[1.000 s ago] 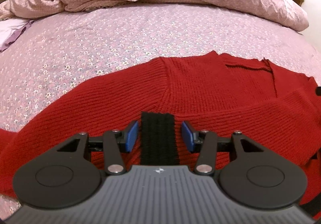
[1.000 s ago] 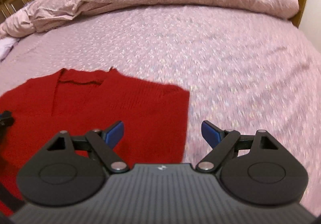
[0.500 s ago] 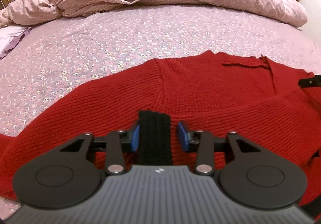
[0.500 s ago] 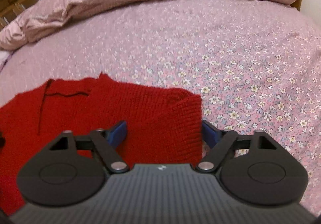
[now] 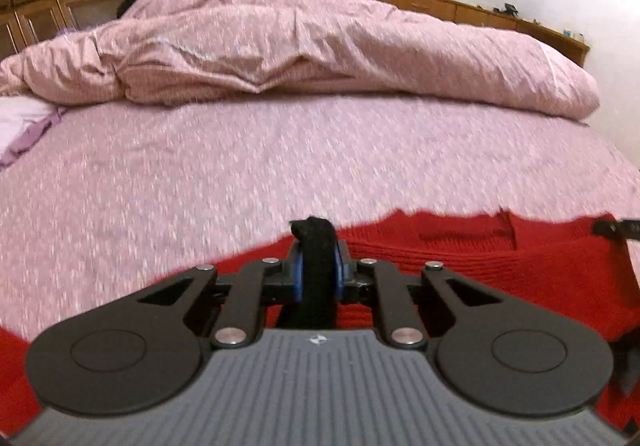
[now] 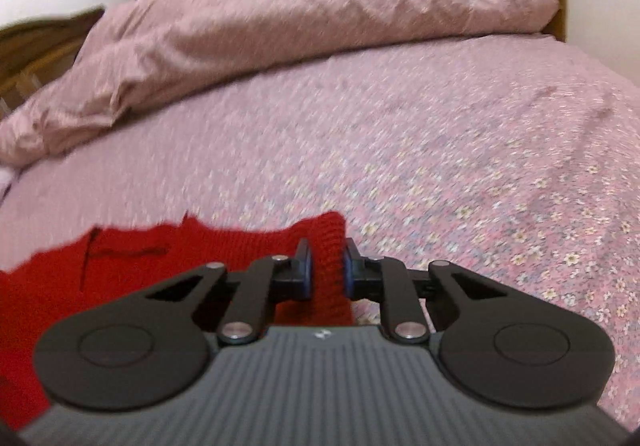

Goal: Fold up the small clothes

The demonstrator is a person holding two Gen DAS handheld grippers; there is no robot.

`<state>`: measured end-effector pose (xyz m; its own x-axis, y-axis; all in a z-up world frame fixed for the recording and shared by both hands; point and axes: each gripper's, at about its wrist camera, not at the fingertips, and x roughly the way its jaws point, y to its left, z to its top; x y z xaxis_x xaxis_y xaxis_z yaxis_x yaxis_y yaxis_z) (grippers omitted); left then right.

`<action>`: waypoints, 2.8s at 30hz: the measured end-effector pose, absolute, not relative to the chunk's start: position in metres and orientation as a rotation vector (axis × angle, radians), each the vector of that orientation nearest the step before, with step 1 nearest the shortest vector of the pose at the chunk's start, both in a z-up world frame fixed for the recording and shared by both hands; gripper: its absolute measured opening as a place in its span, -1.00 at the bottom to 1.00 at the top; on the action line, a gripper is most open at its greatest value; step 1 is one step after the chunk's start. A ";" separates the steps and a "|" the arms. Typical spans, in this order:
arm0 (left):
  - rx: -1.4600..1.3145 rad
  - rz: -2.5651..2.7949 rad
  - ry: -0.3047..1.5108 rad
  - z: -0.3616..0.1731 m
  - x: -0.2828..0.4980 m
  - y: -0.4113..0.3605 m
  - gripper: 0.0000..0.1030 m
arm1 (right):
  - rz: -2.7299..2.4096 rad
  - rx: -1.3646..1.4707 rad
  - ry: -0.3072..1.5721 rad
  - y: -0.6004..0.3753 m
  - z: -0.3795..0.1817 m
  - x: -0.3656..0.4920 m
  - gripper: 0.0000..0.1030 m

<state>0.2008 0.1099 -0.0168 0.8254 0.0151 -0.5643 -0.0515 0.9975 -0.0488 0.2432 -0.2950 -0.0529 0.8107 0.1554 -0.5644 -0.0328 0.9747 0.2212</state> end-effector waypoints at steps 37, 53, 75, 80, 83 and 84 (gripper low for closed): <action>-0.034 0.329 0.739 -0.031 0.173 0.193 0.09 | 0.242 0.044 0.763 -0.245 -0.036 0.165 0.02; -0.364 0.699 0.700 -0.048 0.058 0.303 0.10 | 0.263 0.112 0.784 -0.224 -0.025 0.133 0.10; -0.616 0.759 0.594 -0.093 0.031 0.331 0.10 | 0.236 0.149 0.816 -0.215 -0.029 0.124 0.12; -0.642 0.764 0.554 -0.105 0.038 0.341 0.10 | 0.238 0.145 0.816 -0.213 -0.029 0.123 0.12; -0.674 0.765 0.536 -0.109 0.038 0.347 0.09 | 0.236 0.146 0.817 -0.213 -0.029 0.123 0.12; -0.686 0.767 0.532 -0.109 0.036 0.347 0.07 | 0.236 0.148 0.818 -0.213 -0.029 0.123 0.12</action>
<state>0.0365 0.3474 -0.1093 0.6110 0.4437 -0.6556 -0.7696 0.5268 -0.3607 0.1232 -0.2132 -0.0292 0.6598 0.2643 -0.7034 -0.1505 0.9636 0.2209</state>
